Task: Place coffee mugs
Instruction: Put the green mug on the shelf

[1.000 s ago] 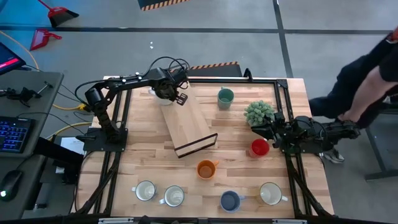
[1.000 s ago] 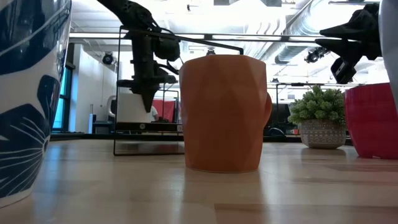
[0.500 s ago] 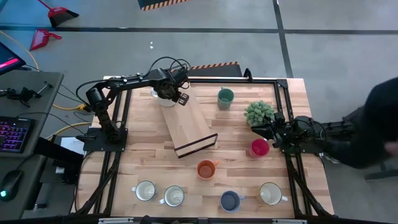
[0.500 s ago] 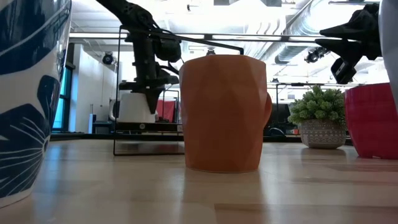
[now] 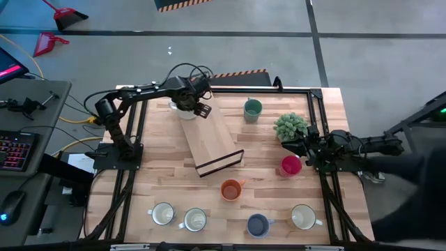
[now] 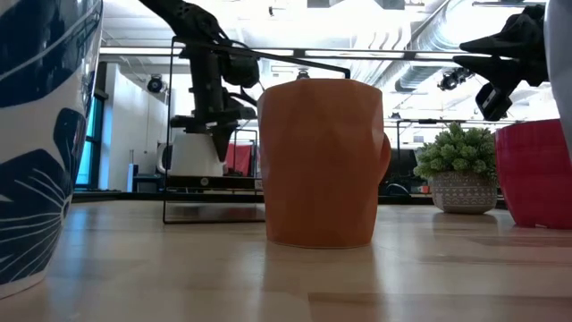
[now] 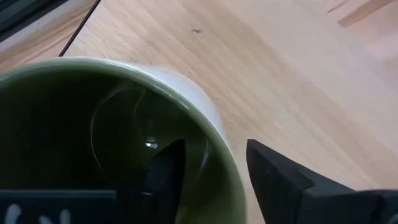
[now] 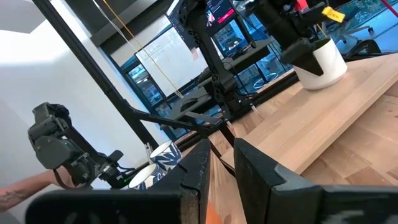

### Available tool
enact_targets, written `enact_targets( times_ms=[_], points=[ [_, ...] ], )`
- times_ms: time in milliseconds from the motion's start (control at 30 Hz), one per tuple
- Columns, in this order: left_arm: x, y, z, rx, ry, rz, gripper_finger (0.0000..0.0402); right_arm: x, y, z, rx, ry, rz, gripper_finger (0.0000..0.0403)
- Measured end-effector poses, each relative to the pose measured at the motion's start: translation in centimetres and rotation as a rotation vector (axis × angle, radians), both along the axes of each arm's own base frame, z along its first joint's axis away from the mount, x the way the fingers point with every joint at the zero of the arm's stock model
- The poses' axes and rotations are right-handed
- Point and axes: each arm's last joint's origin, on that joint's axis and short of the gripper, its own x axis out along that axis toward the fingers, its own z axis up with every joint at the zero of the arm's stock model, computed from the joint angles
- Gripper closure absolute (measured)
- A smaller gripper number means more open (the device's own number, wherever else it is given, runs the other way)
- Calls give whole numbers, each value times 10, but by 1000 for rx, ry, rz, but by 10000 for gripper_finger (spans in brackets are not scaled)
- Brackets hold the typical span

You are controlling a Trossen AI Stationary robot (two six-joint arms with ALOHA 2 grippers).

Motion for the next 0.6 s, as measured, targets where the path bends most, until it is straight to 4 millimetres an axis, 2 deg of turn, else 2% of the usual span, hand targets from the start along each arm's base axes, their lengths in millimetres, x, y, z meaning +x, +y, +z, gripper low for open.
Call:
enact_targets(
  times_ms=[333, 600],
  points=[
    [-19, -11, 45, 85, -110, -15, 236, 0, 0, 0, -1, 3, 0, 345],
    [-43, -42, 99, 205, -251, -144, 236, 0, 0, -1, -121, 4, -13, 345]
  ],
)
